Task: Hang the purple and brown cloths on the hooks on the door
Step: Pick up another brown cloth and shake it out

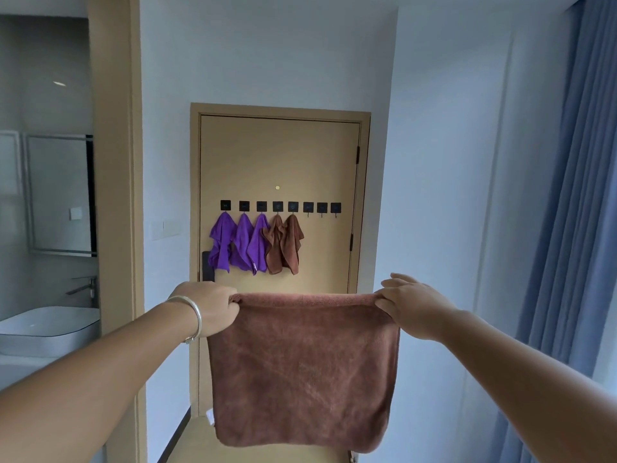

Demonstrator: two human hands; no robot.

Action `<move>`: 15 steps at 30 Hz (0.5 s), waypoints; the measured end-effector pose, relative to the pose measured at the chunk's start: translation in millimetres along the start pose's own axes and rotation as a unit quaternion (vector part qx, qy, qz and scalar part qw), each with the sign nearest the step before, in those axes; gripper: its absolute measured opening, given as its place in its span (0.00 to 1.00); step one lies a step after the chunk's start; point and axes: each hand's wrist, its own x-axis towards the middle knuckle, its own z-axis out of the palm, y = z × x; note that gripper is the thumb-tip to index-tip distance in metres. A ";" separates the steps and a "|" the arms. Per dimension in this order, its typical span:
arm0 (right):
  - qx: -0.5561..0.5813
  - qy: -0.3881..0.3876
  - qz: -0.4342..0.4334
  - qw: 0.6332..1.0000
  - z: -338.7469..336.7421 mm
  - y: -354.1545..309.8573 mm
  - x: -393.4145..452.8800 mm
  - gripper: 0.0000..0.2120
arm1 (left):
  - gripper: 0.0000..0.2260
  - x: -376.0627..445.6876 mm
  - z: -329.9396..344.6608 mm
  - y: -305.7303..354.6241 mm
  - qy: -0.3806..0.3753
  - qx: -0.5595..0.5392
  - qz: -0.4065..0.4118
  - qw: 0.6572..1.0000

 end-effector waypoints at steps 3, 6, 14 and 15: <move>0.007 -0.003 -0.003 1.000 22.0 13.9 36.4 0.18 | 0.12 36.1 20.5 -3.3 -0.006 0.002 -0.001 1.000; 0.016 0.005 -0.004 1.000 45.5 35.2 76.3 0.18 | 0.11 77.9 43.7 -3.2 -0.004 0.000 -0.003 1.000; 0.030 0.007 -0.014 0.999 93.3 108.1 192.7 0.18 | 0.08 209.0 84.3 11.2 0.000 0.018 -0.004 1.000; 0.035 0.006 -0.012 0.999 96.7 117.2 207.2 0.19 | 0.09 225.7 87.9 13.3 0.003 0.018 -0.005 1.000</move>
